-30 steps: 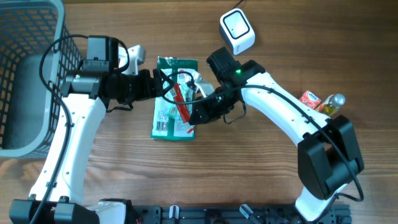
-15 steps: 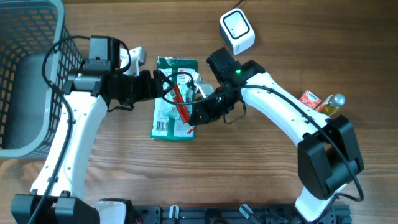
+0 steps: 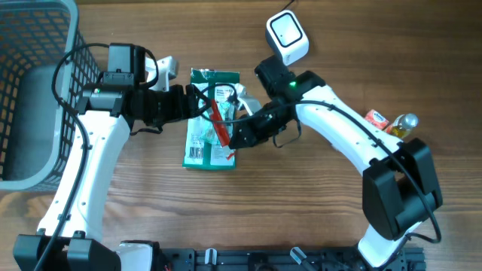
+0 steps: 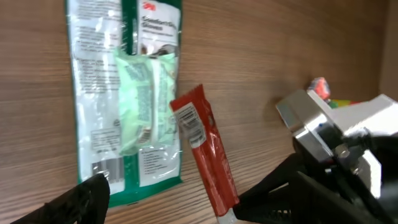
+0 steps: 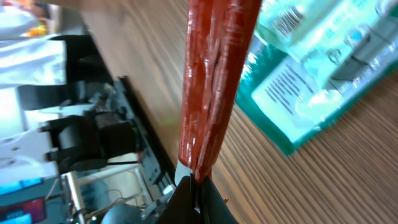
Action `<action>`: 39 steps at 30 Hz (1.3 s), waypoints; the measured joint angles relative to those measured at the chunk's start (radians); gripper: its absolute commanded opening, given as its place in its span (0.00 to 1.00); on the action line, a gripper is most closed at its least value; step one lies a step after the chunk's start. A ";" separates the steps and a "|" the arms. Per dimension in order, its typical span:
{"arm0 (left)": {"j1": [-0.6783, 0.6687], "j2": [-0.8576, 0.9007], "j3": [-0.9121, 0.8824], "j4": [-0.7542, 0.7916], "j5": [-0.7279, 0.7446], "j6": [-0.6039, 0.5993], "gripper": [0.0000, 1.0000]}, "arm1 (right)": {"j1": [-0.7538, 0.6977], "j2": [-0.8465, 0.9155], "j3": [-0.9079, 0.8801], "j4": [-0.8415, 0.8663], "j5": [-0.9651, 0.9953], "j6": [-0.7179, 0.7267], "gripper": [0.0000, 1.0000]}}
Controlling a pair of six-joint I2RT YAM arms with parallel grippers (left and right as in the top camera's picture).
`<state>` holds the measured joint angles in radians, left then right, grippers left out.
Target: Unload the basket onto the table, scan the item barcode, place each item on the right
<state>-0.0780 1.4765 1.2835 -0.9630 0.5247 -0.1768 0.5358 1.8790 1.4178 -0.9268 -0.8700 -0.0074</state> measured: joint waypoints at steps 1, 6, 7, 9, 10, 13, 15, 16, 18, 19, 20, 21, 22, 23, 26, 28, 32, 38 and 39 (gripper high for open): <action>0.000 0.000 0.000 0.007 0.018 0.000 0.84 | -0.010 0.000 0.000 0.006 -0.037 -0.018 0.04; 0.000 0.000 0.000 0.035 0.095 0.000 0.81 | -0.050 0.000 0.000 0.028 -0.195 -0.077 0.04; 0.000 0.000 0.000 0.041 0.108 0.000 0.81 | -0.054 0.000 0.000 0.035 -0.216 -0.084 0.04; 0.000 0.000 0.000 0.048 0.125 0.000 0.81 | -0.060 0.000 0.000 0.046 -0.264 -0.101 0.04; 0.000 0.000 0.000 0.050 0.130 0.000 0.80 | -0.061 0.000 0.000 0.050 -0.284 -0.110 0.04; 0.000 0.000 0.000 0.051 0.143 0.000 0.78 | -0.061 0.000 0.000 0.070 -0.354 -0.133 0.04; 0.000 0.000 0.000 0.055 0.157 0.000 0.75 | -0.061 0.000 0.000 0.083 -0.383 -0.138 0.04; 0.000 0.000 0.000 0.060 0.167 0.000 0.71 | -0.061 0.000 0.000 0.089 -0.395 -0.141 0.04; 0.000 0.000 0.000 0.071 0.183 0.001 0.61 | -0.061 0.000 0.000 0.099 -0.423 -0.146 0.04; 0.000 0.000 0.000 0.076 0.188 0.005 0.58 | -0.061 0.000 0.000 0.100 -0.432 -0.148 0.04; 0.000 0.000 0.000 0.080 0.190 0.001 0.54 | -0.061 0.000 0.000 0.100 -0.438 -0.148 0.04; 0.000 0.000 0.000 0.084 0.193 0.002 0.50 | -0.061 0.000 0.000 0.101 -0.443 -0.149 0.04; 0.000 0.000 0.000 0.087 0.196 0.003 0.45 | -0.061 0.000 0.000 0.101 -0.450 -0.151 0.04; 0.000 0.000 0.000 0.089 0.201 0.003 0.41 | -0.061 0.000 0.000 0.101 -0.453 -0.151 0.04; 0.000 0.000 -0.001 0.089 0.208 0.005 0.40 | -0.061 0.000 0.000 0.109 -0.459 -0.151 0.04; 0.000 0.000 -0.001 0.089 0.218 0.004 0.42 | -0.061 0.000 0.000 0.118 -0.461 -0.151 0.04; 0.000 0.000 -0.001 0.089 0.234 0.004 0.31 | -0.061 0.000 -0.001 0.129 -0.462 -0.151 0.04; 0.000 0.000 -0.001 0.089 0.245 0.004 0.24 | -0.061 0.000 -0.002 0.169 -0.455 -0.122 0.04; 0.000 0.000 -0.001 0.089 0.248 0.004 0.24 | -0.061 0.000 -0.002 0.175 -0.453 -0.116 0.04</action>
<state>-0.0780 1.4765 1.2827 -0.8742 0.7727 -0.1726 0.4744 1.8790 1.4158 -0.7521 -1.3228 -0.1230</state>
